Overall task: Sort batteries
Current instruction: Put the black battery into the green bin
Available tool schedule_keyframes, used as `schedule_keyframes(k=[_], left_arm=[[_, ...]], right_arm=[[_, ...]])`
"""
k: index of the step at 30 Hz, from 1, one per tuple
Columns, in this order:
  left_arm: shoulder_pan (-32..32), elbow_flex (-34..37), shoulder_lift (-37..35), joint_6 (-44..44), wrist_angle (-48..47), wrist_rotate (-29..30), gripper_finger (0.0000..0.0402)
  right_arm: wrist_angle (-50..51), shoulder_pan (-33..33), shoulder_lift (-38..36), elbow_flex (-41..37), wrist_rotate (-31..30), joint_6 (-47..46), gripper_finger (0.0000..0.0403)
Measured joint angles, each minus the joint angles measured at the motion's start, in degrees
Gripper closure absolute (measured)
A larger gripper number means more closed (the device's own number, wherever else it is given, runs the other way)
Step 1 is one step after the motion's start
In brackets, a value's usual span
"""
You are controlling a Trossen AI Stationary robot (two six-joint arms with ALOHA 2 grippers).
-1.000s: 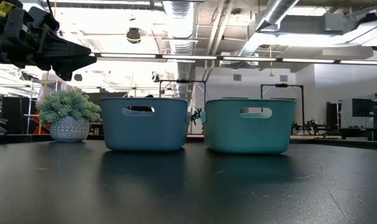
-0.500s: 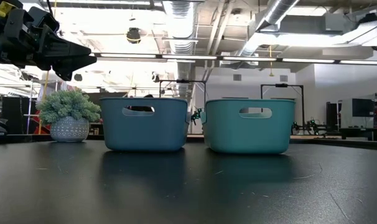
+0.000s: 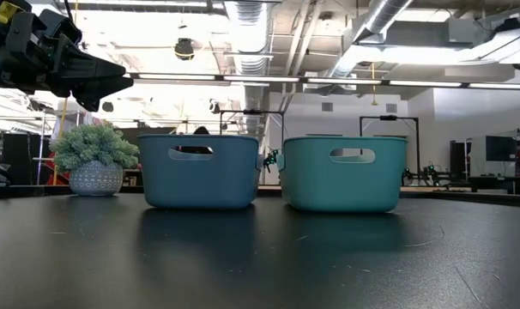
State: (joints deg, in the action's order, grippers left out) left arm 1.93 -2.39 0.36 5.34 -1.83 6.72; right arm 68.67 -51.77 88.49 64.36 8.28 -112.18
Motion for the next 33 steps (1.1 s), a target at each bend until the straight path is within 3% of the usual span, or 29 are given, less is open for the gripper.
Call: schedule_keyframes(k=[8, 12, 19, 33], left_arm=[[0.00, 0.00, 0.00, 0.01, 0.02, 0.02, 0.0244], [0.00, 0.00, 0.00, 0.00, 0.04, 0.02, 0.0244], [0.00, 0.00, 0.00, 0.00, 0.03, 0.00, 0.0244], [0.00, 0.00, 0.01, 0.01, 0.04, 0.00, 0.0244]], right_arm=[[-0.38, 3.89, 3.63, 0.02, 0.70, 14.35, 0.0119], [-1.61, 5.00, 7.42, 0.02, 2.41, 24.03, 0.0090], [-4.70, 6.23, 11.89, 0.02, 2.57, 28.23, 0.0081], [-10.92, 6.68, 12.11, -2.61, 1.57, 33.23, 0.0081]])
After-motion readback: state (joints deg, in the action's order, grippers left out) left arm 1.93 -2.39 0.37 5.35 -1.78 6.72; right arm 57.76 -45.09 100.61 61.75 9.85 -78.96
